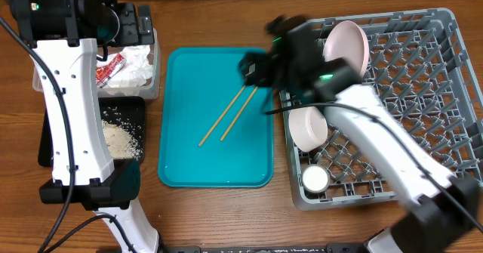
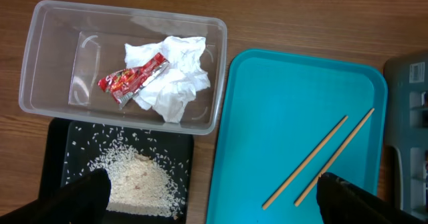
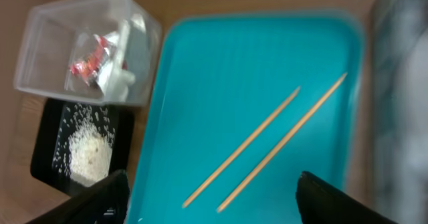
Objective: Sort waste into correct bins and load items into the dishwasher
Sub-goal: 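Reach the right gripper down to a chopstick on the teal tray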
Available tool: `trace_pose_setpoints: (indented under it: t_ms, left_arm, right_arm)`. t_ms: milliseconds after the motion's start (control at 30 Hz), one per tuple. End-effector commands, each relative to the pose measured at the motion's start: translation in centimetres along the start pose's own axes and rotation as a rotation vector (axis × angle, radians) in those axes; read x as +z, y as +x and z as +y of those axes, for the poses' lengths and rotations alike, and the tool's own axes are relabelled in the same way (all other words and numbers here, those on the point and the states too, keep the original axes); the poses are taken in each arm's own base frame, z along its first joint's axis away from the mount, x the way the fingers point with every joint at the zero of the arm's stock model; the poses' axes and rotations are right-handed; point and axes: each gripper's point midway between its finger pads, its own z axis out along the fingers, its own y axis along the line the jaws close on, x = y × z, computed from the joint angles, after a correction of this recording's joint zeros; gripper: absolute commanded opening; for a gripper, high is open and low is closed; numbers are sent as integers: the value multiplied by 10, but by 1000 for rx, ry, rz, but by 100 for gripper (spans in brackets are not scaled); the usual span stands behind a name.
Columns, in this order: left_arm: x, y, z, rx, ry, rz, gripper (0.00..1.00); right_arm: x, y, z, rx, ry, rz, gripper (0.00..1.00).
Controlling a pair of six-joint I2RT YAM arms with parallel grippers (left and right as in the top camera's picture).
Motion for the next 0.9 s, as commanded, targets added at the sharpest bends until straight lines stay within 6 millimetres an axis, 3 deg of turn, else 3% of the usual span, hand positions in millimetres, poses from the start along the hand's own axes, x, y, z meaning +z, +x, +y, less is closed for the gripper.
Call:
trace_pose_setpoints:
  t_ms: [0, 33, 67, 267, 600, 700, 867]
  left_arm:
    - [-7, -2, 4, -16, -8, -22, 100]
    - [-7, -2, 4, -16, -8, -22, 100]
    - [-7, -2, 4, -16, -9, -22, 100]
    - [-7, -2, 4, -16, -8, -22, 100]
    - [-7, -2, 4, -16, -8, -22, 100]
    - [-7, -2, 4, -16, -8, -22, 100]
    - [-7, -2, 4, -16, -8, -22, 100]
  right_arm:
    - [44, 34, -13, 314, 167, 38, 77]
    - [63, 49, -19, 348, 214, 71, 65]
    - [71, 55, -22, 356, 228, 87, 60]
    - [113, 86, -49, 428, 326, 162, 49]
    - [151, 106, -69, 528, 379, 183, 32]
    - [153, 108, -70, 535, 382, 188, 24]
    - [159, 115, -74, 552, 399, 200, 18]
